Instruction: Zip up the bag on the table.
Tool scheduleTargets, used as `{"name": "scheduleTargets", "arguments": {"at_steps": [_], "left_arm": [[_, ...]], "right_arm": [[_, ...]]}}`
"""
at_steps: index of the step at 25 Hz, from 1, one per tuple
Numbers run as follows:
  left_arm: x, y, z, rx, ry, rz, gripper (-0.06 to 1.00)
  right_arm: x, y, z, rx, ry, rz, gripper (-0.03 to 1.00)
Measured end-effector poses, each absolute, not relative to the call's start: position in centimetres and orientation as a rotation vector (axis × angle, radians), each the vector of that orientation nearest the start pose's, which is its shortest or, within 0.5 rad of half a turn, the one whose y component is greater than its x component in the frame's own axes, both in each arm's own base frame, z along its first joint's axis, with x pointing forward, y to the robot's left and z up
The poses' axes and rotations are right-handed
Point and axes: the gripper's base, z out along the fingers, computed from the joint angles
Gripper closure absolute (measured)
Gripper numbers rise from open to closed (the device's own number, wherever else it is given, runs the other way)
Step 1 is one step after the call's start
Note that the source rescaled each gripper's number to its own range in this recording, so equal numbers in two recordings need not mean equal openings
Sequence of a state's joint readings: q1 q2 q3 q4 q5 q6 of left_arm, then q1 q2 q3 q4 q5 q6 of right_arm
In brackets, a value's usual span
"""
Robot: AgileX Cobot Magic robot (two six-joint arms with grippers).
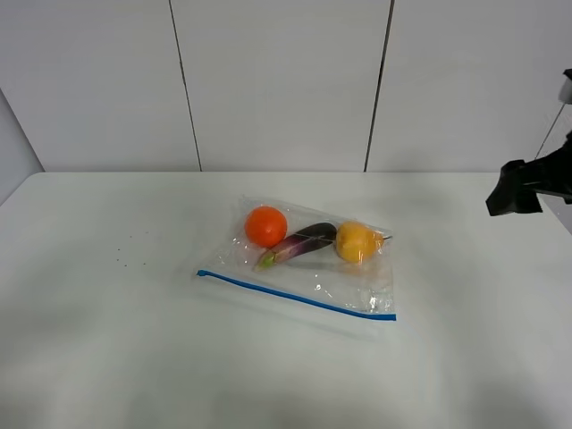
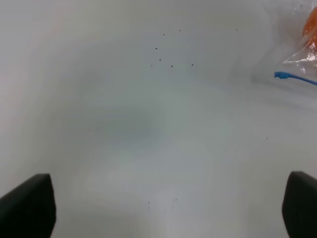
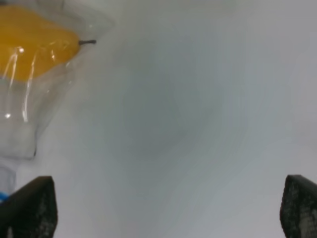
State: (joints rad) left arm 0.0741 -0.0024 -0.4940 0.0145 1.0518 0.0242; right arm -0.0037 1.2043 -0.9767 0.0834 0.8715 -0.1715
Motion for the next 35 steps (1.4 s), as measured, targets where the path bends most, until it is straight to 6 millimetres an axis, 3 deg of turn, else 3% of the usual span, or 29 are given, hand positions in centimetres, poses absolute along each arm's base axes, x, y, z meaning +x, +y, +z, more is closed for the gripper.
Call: {"name": "scheduleTargets", "arguments": {"at_steps": [9,17,21,29,35], "left_arm": [[-0.4,0.1,27.6,-0.052,2.039,0.079,-0.05],[-0.4,0.1,27.6,-0.052,2.039,0.079,-0.05],[-0.4,0.1,27.6,-0.052,2.039,0.079,-0.05],[-0.4,0.1,27.6,-0.052,2.039,0.079,-0.05],[-0.4,0.1,27.6,-0.052,2.039,0.079,-0.05]], "right_arm": [[14.3,0.6,31.3,-0.164,2.413,0.033,-0.03],[5.3,0.8,31.9,-0.158,2.101,0.029,-0.03],[1.8,0.8,31.6,-0.161,1.99,0.021,-0.03],[-1.7,0.8,30.7,-0.14,1.931,0.026,-0.03],[-1.9,0.8,30.6,-0.137,1.928,0.024,-0.03]]}}
